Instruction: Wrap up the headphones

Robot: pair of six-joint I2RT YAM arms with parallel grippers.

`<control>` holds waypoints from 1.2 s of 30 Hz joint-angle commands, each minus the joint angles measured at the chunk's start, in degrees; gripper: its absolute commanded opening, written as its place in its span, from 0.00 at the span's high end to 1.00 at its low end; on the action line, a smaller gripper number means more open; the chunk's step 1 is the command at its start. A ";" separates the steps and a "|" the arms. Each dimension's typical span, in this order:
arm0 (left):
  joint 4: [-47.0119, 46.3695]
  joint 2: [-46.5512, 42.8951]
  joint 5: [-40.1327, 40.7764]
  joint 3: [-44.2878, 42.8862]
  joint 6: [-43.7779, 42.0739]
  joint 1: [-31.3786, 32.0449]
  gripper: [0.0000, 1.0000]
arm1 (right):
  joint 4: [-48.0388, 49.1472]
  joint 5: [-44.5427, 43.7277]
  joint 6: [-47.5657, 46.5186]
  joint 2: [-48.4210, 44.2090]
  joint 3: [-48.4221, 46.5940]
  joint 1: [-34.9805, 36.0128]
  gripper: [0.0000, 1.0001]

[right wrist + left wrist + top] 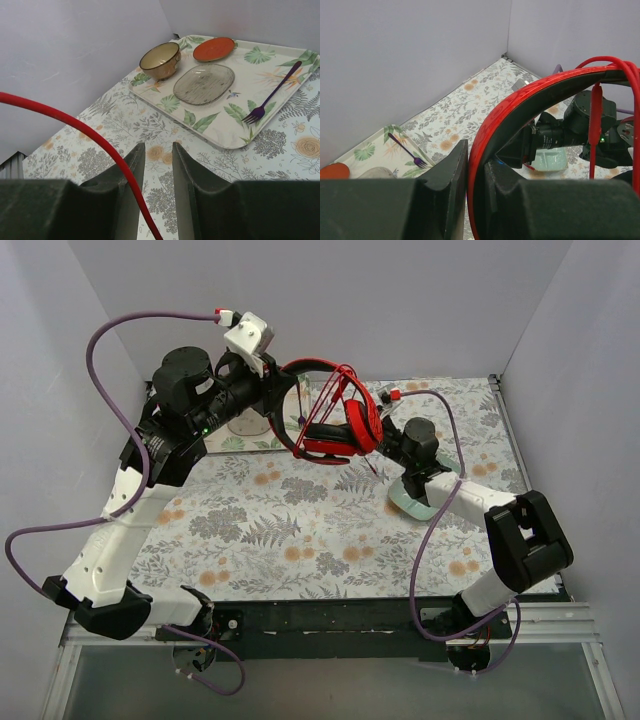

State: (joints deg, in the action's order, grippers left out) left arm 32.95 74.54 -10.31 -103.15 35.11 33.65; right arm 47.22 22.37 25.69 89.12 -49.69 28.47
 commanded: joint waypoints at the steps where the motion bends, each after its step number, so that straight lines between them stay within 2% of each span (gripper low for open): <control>1: -3.42 -1.51 1.60 -2.67 1.27 0.28 1.00 | 4.99 -0.30 -1.26 -1.23 1.61 0.89 0.63; 12: -3.51 -1.07 1.60 -3.63 1.18 0.28 1.00 | 2.62 -2.33 -2.75 -2.37 4.69 1.85 0.60; 19: -3.59 -1.16 2.31 -3.72 0.75 0.36 1.00 | -0.37 -4.09 -5.65 -5.62 7.15 2.21 0.52; 26: -3.94 -1.15 3.53 -3.72 1.18 0.28 1.00 | -4.86 -5.14 -8.03 -8.26 8.91 2.21 0.52; 27: -4.12 -1.24 4.06 -3.72 1.45 0.28 1.00 | -5.03 -5.41 -8.29 -8.52 9.69 2.21 0.53; 29: -4.91 -1.15 5.46 -3.37 3.29 0.28 1.00 | -5.30 -5.23 -8.47 -9.05 10.23 2.29 0.67; 30: -5.35 -1.07 7.04 -2.76 4.43 0.28 1.00 | -5.56 -4.80 -8.55 -9.05 10.23 2.38 0.73; 31: -5.70 -0.98 7.84 -2.32 6.79 0.28 1.00 | -6.61 -4.79 -8.55 -8.88 10.05 2.64 0.87; 33: -6.49 -0.28 9.59 -1.44 10.05 0.19 1.00 | -8.71 -6.10 -8.82 -8.18 8.31 4.13 0.99; 36: -7.28 0.86 9.60 -1.26 16.29 -0.86 1.00 | -13.02 -8.56 -9.61 -6.07 5.84 7.47 0.99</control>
State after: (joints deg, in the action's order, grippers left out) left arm 31.00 74.72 -3.49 -104.29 41.43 33.71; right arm 38.52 16.88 17.58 81.91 -40.07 32.18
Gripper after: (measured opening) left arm 0.134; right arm 0.030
